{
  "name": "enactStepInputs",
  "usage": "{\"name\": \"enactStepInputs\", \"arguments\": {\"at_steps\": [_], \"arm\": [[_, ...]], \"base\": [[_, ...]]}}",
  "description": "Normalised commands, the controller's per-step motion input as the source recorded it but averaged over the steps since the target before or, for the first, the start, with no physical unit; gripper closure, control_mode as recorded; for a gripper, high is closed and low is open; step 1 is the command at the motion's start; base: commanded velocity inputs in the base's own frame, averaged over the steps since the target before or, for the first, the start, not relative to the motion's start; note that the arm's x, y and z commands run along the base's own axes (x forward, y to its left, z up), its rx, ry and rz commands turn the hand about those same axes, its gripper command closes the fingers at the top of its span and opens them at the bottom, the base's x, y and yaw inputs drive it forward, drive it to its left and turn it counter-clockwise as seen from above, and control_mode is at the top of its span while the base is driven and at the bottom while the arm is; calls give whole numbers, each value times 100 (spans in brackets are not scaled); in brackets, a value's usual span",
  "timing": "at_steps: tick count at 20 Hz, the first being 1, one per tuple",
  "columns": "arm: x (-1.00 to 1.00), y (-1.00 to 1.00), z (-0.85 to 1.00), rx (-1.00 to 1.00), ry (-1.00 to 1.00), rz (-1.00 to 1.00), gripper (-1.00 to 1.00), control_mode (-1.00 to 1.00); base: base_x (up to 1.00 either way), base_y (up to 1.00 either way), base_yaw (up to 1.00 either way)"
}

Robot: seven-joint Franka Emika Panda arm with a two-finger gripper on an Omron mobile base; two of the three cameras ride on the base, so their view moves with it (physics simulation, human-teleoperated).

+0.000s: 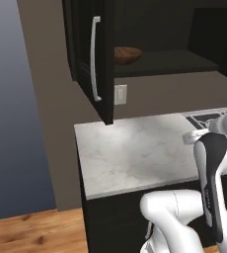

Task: Take the smaller bowl and place it next to the appetizer plate on the dining counter , and place the larger bowl next to the plate with cooked food.

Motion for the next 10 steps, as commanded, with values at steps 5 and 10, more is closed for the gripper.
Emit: {"name": "enactStepInputs", "arguments": {"at_steps": [5, 10], "arm": [[0, 0, 0, 0, 0, 0, -100, 100], [0, 0, 0, 0, 0, 0, -100, 100]], "base": [[97, 0, 20], [86, 0, 24]]}}
